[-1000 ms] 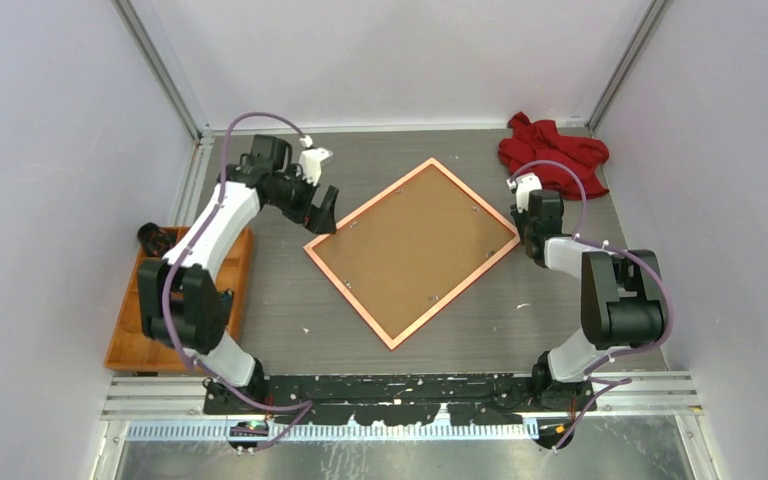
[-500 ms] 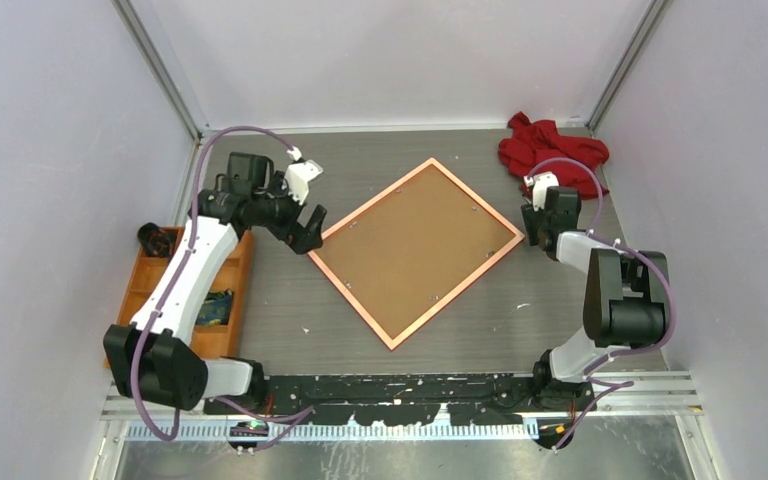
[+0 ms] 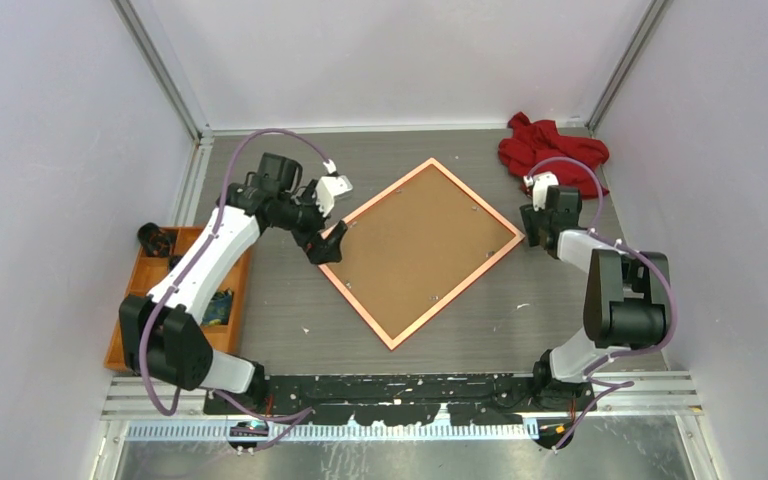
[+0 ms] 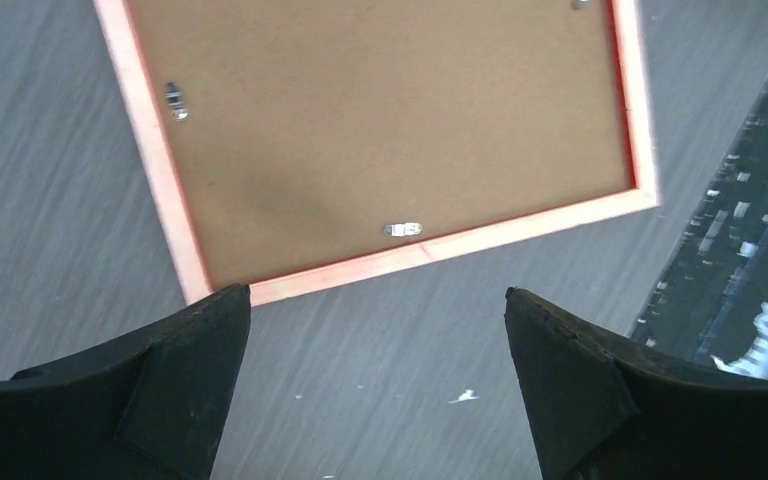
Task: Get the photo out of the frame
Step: Release the photo frame item from the photo frame.
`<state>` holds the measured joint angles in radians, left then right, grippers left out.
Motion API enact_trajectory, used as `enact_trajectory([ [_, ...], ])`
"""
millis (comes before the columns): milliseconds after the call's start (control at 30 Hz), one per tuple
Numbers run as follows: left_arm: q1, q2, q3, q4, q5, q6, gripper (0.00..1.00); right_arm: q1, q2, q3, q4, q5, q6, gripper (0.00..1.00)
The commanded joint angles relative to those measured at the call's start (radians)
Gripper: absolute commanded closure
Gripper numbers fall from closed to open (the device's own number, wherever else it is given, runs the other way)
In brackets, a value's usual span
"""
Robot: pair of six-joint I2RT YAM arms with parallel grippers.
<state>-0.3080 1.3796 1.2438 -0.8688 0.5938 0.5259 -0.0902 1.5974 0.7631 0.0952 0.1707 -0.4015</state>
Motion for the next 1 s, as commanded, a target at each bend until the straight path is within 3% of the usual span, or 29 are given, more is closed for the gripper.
enact_trajectory([
  [0, -0.057, 0.004, 0.062, 0.059, -0.137, 0.026, 0.0, -0.005, -0.134, 0.006, 0.018, -0.028, -0.041, 0.3],
  [67, -0.131, -0.062, -0.004, 0.158, -0.289, 0.071, 0.0, -0.005, -0.228, 0.005, -0.036, -0.097, -0.068, 0.17],
  [100, -0.15, -0.092, -0.041, 0.186, -0.286, 0.092, 0.0, -0.005, -0.268, 0.01, -0.076, -0.142, -0.078, 0.09],
  [200, -0.172, -0.142, -0.089, 0.201, -0.166, 0.106, 0.0, -0.003, -0.381, 0.045, -0.272, -0.359, -0.123, 0.01],
  [300, -0.242, -0.153, -0.115, 0.14, -0.081, 0.207, 0.0, 0.003, -0.482, 0.077, -0.448, -0.6, -0.195, 0.0],
  [400, -0.384, -0.162, -0.179, 0.153, -0.155, 0.302, 0.0, 0.033, -0.587, 0.037, -0.538, -0.789, -0.342, 0.0],
  [500, -0.473, -0.152, -0.228, 0.177, -0.162, 0.339, 0.0, 0.083, -0.689, -0.072, -0.571, -0.896, -0.641, 0.0],
  [600, -0.485, -0.123, -0.23, 0.175, -0.129, 0.33, 0.0, 0.201, -0.708, -0.121, -0.638, -0.855, -0.804, 0.0],
  [767, -0.468, -0.125, -0.26, 0.168, -0.135, 0.334, 0.0, 0.378, -0.59, -0.064, -0.757, -0.758, -0.806, 0.03],
  [967, -0.31, -0.182, -0.325, 0.156, -0.069, 0.379, 0.0, 0.529, -0.434, -0.014, -0.781, -0.619, -0.842, 0.1],
])
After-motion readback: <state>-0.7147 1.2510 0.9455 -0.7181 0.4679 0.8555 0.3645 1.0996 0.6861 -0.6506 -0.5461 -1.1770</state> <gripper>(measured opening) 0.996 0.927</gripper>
